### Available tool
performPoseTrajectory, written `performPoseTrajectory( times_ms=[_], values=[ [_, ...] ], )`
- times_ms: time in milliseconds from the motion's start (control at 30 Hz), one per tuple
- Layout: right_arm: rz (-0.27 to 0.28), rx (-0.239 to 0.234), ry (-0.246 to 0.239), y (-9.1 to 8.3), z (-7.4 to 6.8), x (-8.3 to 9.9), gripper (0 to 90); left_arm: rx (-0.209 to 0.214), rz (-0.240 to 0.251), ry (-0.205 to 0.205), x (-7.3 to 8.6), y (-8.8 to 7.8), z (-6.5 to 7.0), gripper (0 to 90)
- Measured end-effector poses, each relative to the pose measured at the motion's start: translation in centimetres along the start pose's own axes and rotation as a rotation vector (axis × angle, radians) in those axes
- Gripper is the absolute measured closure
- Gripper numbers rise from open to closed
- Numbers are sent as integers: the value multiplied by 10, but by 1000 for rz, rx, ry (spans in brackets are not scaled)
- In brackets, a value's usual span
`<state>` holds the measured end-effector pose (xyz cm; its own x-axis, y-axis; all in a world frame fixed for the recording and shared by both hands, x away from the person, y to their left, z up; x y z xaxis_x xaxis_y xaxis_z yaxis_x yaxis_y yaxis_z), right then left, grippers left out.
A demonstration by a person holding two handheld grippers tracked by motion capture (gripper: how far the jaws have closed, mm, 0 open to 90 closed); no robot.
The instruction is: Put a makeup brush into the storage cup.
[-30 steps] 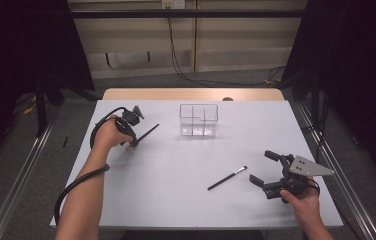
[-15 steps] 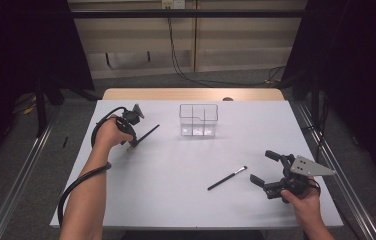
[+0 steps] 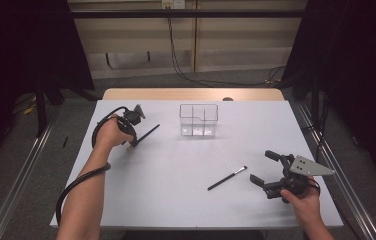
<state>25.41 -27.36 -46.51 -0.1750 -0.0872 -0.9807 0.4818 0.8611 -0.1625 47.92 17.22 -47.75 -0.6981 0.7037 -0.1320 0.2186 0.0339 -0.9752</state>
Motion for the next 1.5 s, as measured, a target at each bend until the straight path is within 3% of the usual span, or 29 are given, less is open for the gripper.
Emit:
performPoseTrajectory(
  times_ms=[133,367,600,1267,1500],
  values=[
    [-1,0,1,0,0,0,0,41,-4,-5,0,-2,3,845],
    [1,-3,5,1,1,1,0,58,2,51,0,-7,13,844],
    [-1,-2,5,2,1,1,0,104,48,83,-1,-20,22,844],
    [-2,-4,6,2,2,1,0,146,126,225,-2,-40,60,844],
    [-2,-5,5,2,2,1,0,168,159,255,-4,-47,78,844]
  ],
)
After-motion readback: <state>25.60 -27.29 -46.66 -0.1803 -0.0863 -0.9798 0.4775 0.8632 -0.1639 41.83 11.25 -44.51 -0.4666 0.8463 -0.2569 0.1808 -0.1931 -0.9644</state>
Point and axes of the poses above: each handheld gripper's, and its own axes: y roughly forward along the jaws, x roughly out of its underside, z roughly to its right, the point moved 3 cm from there along y, roughly forward along the jaws, and after that the axes turned 14 degrees about -x, right-handed, at the moved point
